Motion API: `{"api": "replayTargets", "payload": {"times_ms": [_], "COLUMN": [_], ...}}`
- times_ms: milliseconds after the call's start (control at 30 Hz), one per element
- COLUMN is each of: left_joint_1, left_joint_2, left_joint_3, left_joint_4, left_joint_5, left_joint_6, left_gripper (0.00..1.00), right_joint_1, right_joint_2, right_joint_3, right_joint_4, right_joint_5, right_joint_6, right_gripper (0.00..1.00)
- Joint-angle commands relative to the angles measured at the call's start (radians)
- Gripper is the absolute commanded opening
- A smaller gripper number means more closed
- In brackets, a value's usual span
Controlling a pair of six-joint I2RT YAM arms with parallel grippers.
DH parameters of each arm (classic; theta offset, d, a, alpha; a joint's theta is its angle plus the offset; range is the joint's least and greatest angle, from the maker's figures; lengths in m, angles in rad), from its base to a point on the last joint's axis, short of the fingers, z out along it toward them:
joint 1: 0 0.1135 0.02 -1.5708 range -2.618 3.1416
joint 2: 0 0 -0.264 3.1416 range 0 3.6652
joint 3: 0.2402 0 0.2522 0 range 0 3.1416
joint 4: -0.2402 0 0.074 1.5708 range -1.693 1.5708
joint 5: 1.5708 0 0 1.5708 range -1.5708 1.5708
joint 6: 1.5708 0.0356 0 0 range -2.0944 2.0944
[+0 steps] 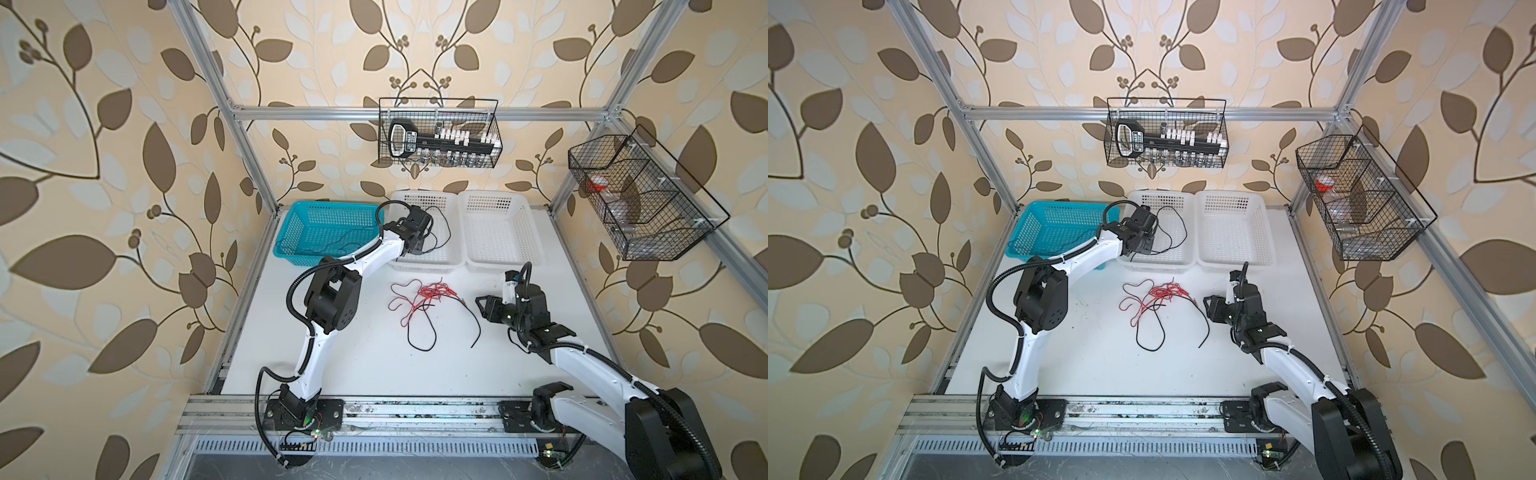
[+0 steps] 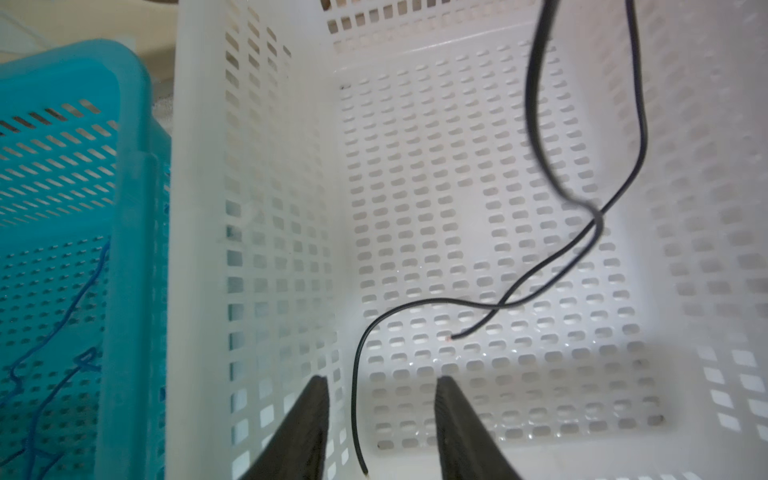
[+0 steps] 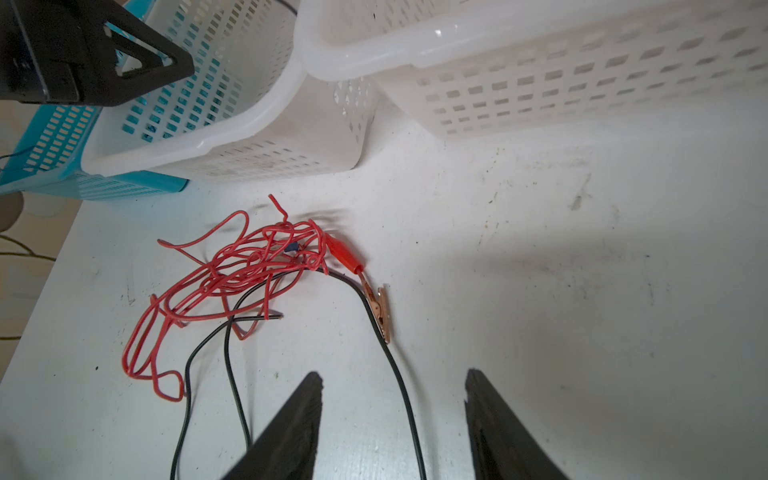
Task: Untangle the cables
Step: 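Lower the black wire into the white basket and open the left gripper, then move the left gripper back toward the red wire tangle while the right gripper approaches it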
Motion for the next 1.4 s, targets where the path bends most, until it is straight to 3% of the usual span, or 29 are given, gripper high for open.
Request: {"api": "replayTargets", "payload": {"times_ms": [0, 333, 967, 1367], "left_joint_1": [0.008, 0.006, -0.034, -0.045], "left_joint_2": [-0.06, -0.141, -0.606, -0.821], "left_joint_3": [-0.01, -0.045, -0.546, -0.776], "left_joint_4": [-0.011, -0.01, 0.247, 0.259], "left_joint_5": [-0.012, 0.034, 0.282, 0.317], "left_joint_6": [-0.012, -0.048, -0.186, -0.248], "left_gripper": [0.5, 0.59, 0.78, 0.8], "right_joint_1": [-0.002, 0.012, 0.16, 0.291], "right_joint_2": [0.015, 0.034, 0.227, 0.291], "right_joint_3": [0.018, -0.017, 0.071, 0.124], "right_joint_4": [-0.013, -0.025, -0.077, -0.141], "right_joint_5": [-0.028, -0.028, 0.15, 0.287], "right_joint_6": [0.013, 0.034, 0.019, 0.055], "right_gripper": [0.54, 0.5, 0.48, 0.29]}}
